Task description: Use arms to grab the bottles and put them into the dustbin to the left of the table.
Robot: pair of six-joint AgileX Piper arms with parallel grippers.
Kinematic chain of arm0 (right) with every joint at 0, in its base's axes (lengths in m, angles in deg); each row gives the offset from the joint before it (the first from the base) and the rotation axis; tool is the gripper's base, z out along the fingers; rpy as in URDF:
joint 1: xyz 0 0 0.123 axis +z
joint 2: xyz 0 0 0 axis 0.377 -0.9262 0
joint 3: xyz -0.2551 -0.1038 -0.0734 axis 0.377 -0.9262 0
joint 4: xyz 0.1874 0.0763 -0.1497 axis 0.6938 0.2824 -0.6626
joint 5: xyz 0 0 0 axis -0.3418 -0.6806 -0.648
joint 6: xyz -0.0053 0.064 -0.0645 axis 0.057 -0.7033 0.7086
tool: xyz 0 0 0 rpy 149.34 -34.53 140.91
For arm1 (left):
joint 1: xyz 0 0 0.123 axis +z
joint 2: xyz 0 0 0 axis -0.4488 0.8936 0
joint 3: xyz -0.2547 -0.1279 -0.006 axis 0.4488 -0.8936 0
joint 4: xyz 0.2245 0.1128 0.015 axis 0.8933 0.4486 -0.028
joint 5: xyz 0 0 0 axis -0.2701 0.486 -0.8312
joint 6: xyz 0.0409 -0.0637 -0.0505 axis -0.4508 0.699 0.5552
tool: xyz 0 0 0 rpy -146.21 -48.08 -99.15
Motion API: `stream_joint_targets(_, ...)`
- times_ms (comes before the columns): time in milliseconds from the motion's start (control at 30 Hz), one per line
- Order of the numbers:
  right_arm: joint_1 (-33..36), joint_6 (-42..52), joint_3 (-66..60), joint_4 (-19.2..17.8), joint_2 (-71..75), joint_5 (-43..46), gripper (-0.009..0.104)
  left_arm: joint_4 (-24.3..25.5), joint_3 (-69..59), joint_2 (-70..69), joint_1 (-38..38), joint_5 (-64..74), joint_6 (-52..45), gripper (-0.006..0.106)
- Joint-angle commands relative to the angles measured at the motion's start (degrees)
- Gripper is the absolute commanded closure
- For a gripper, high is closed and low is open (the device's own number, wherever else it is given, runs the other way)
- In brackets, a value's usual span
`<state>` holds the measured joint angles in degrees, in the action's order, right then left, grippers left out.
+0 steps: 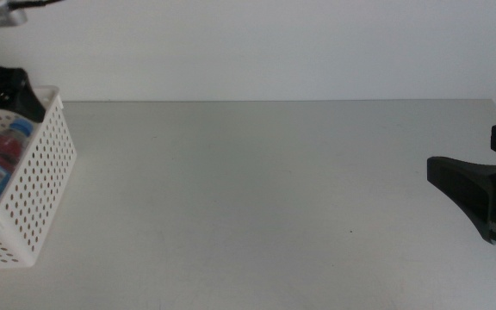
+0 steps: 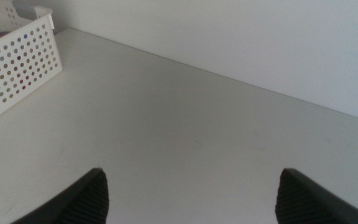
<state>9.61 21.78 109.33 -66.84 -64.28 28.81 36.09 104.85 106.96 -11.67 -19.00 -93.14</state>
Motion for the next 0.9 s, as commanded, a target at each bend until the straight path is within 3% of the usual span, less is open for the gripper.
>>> stream_joint_targets(0,-0.4,0.7,1.7,-0.6,0.2,3.8,0.024,-4.0,1.5,-6.2,-2.8,-1.5,2.7,0.007)
stream_joint_targets(433,-0.4,0.7,1.7,-0.6,0.2,3.8,0.024,0.0,1.4,-23.5,-16.2,-8.3,3.6,0.007)
stream_joint_targets(867,-0.4,0.7,1.7,-0.6,0.2,3.8,0.024,-5.9,-17.5,-41.9,-17.4,-29.4,3.3,0.007)
